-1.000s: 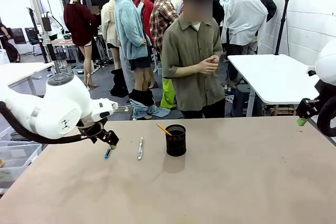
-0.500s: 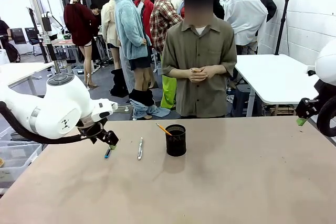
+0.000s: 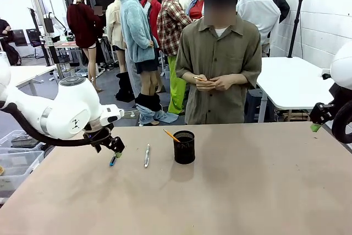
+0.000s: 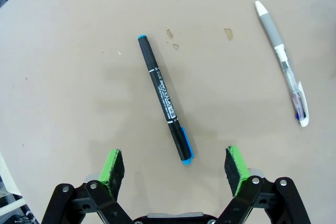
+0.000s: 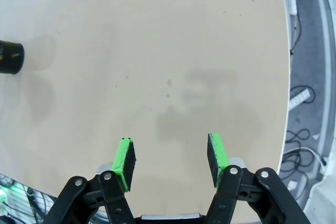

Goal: Place the pens into the pen holder.
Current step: Pick up a writing instrument from the table and place it into the Pen holder.

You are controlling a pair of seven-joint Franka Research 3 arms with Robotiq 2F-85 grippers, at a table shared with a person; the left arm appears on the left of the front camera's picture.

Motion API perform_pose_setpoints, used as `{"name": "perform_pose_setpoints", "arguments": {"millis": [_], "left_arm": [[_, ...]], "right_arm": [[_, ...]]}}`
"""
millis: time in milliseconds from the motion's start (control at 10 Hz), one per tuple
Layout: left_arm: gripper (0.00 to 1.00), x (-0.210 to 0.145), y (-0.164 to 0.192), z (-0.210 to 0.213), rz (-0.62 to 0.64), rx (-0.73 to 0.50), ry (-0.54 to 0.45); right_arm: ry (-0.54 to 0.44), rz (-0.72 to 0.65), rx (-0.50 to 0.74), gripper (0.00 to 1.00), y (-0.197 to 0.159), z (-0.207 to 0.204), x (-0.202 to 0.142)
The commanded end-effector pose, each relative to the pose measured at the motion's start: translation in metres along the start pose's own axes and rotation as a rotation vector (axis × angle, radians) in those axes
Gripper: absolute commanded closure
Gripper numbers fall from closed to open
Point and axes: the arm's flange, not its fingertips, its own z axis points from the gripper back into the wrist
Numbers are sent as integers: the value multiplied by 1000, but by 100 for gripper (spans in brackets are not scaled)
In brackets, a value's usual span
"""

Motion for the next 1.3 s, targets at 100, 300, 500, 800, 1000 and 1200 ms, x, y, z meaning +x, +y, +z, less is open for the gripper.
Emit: {"name": "perform_pose_setpoints", "arguments": {"millis": [100,300,500,800,1000,1200], "left_arm": [[0,20,5,-14,69,-11,35],[0,22,9,-22,84,-17,66],[30,21,13,-28,81,-7,95],[88,22,16,-37,88,-8,109],[100,21,13,-38,78,3,118],[100,21,10,-38,52,7,131]], "right_arm": [[-5,-15,-26,31,3,-4,-2],[-5,-15,-26,31,3,-4,-2],[-5,-15,-26,31,3,-4,-2],[-5,-15,-26,31,3,-4,-2],[-5,-15,-26,31,3,-4,-2],[-5,-15,-26,31,3,-4,-2]]}}
